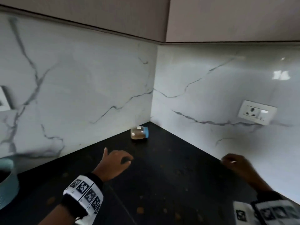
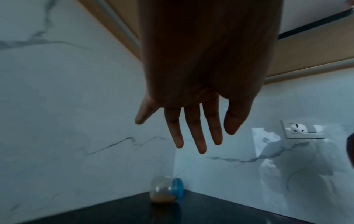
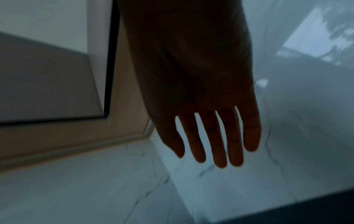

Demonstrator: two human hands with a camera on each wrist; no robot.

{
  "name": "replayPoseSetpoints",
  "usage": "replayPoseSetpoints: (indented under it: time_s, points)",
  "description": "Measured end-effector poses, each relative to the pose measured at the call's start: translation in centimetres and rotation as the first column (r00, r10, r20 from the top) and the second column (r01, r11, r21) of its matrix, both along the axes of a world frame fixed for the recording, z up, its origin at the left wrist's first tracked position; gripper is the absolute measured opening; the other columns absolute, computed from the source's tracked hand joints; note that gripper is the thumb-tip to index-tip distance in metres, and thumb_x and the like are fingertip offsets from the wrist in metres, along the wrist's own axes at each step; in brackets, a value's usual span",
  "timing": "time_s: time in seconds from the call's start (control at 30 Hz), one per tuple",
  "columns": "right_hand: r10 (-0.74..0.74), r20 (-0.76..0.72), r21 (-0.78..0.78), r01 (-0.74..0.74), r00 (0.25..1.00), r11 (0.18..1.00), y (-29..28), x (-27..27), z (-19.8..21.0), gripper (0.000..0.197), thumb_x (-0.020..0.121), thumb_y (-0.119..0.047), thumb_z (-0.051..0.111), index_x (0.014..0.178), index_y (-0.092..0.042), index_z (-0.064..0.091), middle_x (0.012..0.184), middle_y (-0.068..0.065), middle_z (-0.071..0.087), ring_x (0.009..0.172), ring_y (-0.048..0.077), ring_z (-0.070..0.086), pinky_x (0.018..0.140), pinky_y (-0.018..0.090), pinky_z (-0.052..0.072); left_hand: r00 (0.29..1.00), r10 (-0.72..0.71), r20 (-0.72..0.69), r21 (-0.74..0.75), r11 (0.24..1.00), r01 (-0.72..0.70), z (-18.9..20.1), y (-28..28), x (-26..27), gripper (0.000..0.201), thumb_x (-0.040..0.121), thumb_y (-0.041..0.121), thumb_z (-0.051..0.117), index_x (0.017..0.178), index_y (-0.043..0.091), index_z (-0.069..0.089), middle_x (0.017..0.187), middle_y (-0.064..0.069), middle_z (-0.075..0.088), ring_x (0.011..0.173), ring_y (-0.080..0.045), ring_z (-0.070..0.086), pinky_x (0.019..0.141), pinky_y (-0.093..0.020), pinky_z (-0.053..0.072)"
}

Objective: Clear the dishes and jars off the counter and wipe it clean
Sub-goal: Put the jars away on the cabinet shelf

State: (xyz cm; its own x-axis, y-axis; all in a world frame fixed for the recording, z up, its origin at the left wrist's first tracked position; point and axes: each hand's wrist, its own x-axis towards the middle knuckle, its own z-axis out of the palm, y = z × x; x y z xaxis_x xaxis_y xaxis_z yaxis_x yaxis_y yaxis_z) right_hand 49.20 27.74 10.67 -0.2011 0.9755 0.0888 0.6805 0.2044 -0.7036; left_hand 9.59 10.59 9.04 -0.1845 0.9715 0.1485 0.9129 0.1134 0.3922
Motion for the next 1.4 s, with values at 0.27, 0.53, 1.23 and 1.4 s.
replayPoseSetpoints:
  time_s: [0.27,0.53,1.23,1.4]
  points:
    - [0.500,0.223,-0.139,-0.481,0.837,0.866,11.8,-21.8,-7.9,0.032,0.079,-0.010,0.073,0.110,-0.005,0.065,0.111,0.009,0.062,0.110,0.020,0.057,0.085,0.015,0.041,0.959,0.263,0.107,0.015,0.964,-0.266,-4.5,-3.1,-5.9,0.020,0.089,0.038,0.053,0.081,0.055,0.050,0.091,0.039,0.055,0.103,0.012,0.051,0.117,-0.046,0.003]
    - [0.461,0.381,0.011,-0.502,0.801,0.865,21.1,-37.7,-11.1,0.081,0.078,-0.016,0.068,0.145,-0.017,0.023,0.155,0.001,0.016,0.136,0.029,0.024,0.105,0.040,0.034,0.896,0.420,0.146,0.248,0.861,-0.444,-7.3,-5.2,-9.9,0.033,0.066,0.064,0.039,0.098,0.070,0.049,0.106,0.052,0.047,0.104,0.036,0.033,0.103,-0.029,0.020]
    - [0.456,-0.361,0.208,-0.406,0.814,0.890,14.3,-30.4,-3.6,0.077,0.047,-0.031,0.085,0.112,-0.032,0.044,0.118,0.002,0.048,0.112,0.021,0.045,0.078,0.024,0.042,0.938,0.277,0.210,0.386,0.858,-0.340,-2.4,-2.2,-5.9,0.035,0.067,0.050,0.053,0.101,0.058,0.057,0.104,0.040,0.059,0.100,0.019,0.054,0.091,-0.032,0.043]
    - [0.575,-0.407,0.314,-0.483,0.710,0.817,4.8,-21.3,4.6,0.062,0.047,-0.050,0.076,0.104,-0.034,0.057,0.106,-0.013,0.062,0.102,0.007,0.056,0.074,0.016,0.048,0.887,-0.053,0.458,0.464,0.866,-0.188,0.2,0.5,0.0,0.075,0.074,0.017,0.073,0.106,0.075,0.039,0.120,0.040,0.048,0.110,0.013,0.051,0.088,-0.001,0.039]
